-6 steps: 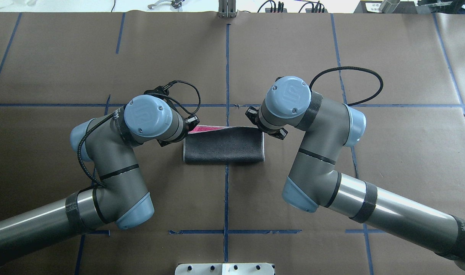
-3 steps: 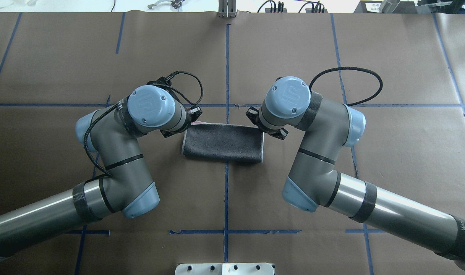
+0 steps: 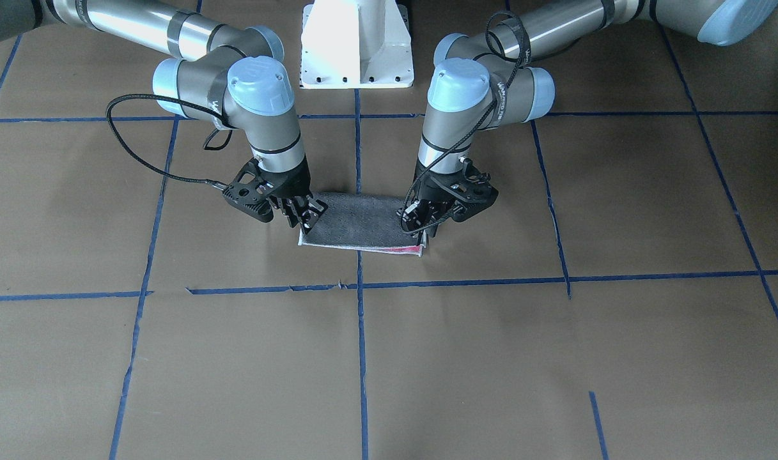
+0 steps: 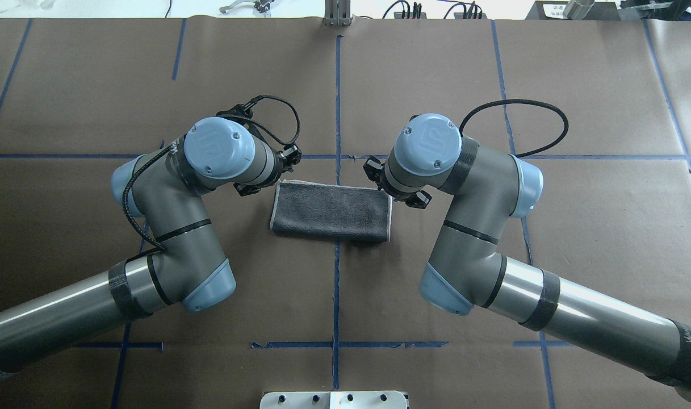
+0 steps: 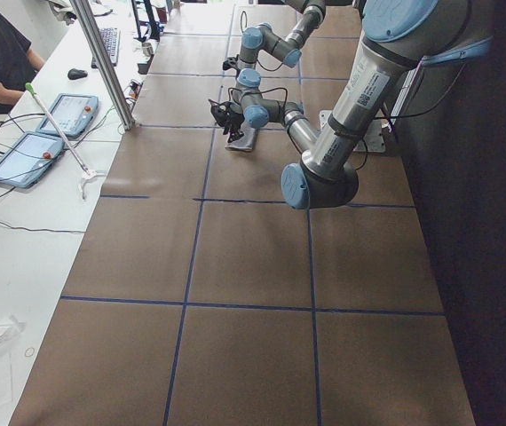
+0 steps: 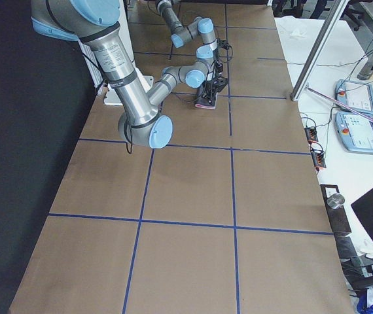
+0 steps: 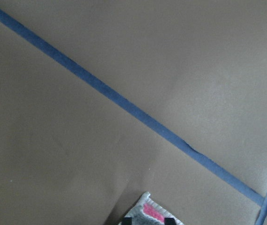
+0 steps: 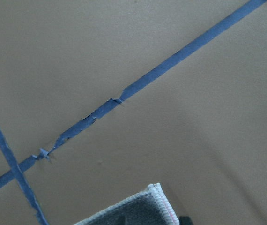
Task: Fold towel twice with both arms
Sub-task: 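Release the folded edge and raise both grippers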
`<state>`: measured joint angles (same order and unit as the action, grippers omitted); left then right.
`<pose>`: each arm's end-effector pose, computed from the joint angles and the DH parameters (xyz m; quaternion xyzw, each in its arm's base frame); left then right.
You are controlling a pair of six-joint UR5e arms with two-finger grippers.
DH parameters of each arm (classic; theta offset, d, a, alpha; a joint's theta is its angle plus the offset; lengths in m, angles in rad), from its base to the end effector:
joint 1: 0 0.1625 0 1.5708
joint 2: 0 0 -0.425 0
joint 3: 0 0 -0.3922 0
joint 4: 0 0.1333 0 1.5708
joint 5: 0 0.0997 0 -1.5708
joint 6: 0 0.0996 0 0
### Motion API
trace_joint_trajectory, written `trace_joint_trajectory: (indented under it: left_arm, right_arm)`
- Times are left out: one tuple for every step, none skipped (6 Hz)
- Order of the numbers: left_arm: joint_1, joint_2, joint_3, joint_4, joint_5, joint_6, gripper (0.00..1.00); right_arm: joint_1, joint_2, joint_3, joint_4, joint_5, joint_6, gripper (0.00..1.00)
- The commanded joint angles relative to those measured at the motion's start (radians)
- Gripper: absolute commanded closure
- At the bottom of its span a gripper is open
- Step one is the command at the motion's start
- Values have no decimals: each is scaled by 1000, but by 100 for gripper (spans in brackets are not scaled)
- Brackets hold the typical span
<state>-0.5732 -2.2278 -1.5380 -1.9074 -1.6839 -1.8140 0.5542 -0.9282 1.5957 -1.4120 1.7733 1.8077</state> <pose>0.5354 -0.4909 0.2448 0.0263 0.4634 -0.3275 0.8230 -0.5373 -0.4658 0.2527 -0.0283 -0.4090 0.3136 0.8565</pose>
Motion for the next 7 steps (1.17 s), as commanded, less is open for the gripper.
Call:
trace_joint_trajectory:
  left_arm:
    - [-7, 11, -16, -24, -8, -2, 23]
    - [13, 11, -30, -15, -8, -22, 23]
    - [50, 52, -33, -18, -26, -135, 23]
    - [53, 77, -62, -7, -63, -160, 23]
    - [58, 101, -63, -7, -66, -209, 23]
    - [65, 100, -67, -5, -80, -220, 23]
    - [97, 103, -57, -7, -80, -238, 24]
  right_arm:
    - [16, -23, 90, -1, 55, 1, 0]
    - [32, -85, 177, 1, 76, -1, 0]
    - [45, -107, 209, 1, 96, -1, 0]
    - [43, -107, 213, 1, 94, 1, 0]
    - [43, -110, 214, -1, 94, 1, 0]
    - [39, -109, 216, -1, 94, 1, 0]
    - [41, -109, 224, -5, 95, 1, 0]
